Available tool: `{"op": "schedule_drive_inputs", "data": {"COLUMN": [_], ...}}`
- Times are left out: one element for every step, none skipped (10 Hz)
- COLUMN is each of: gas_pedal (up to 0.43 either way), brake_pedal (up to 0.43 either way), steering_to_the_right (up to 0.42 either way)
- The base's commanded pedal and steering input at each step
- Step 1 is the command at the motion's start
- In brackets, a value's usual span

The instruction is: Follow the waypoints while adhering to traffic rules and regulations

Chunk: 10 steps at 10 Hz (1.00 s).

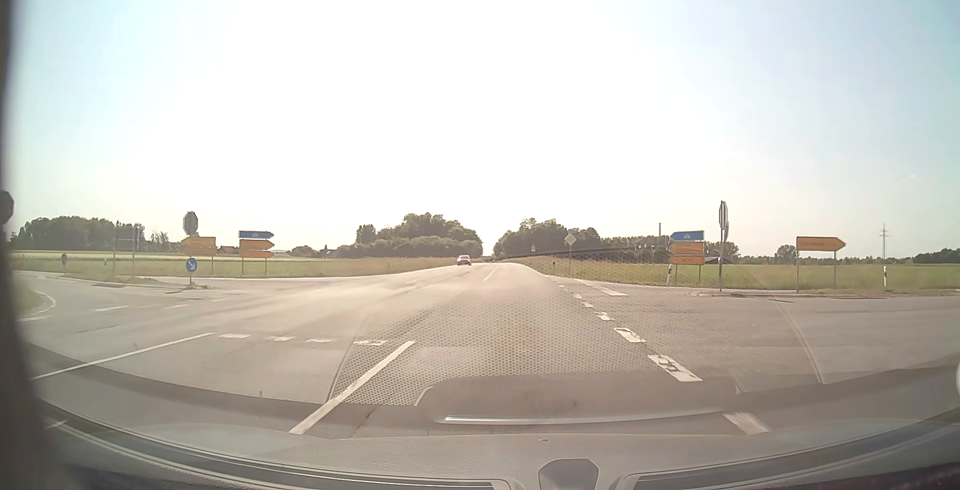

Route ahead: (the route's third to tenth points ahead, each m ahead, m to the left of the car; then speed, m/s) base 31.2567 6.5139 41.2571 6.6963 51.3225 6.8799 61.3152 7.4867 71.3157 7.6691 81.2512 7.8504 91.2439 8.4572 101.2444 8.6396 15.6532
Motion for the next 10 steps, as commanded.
{"op": "schedule_drive_inputs", "data": {"gas_pedal": [0.22, 0.22, 0.22, 0.22, 0.22, 0.22, 0.22, 0.22, 0.22, 0.22], "brake_pedal": [0.006, 0.006, 0.006, 0.006, 0.006, 0.006, 0.006, 0.006, 0.006, 0.006], "steering_to_the_right": [0.002, 0.002, 0.002, 0.002, 0.002, 0.001, 0.001, 0.002, 0.001, 0.001]}}
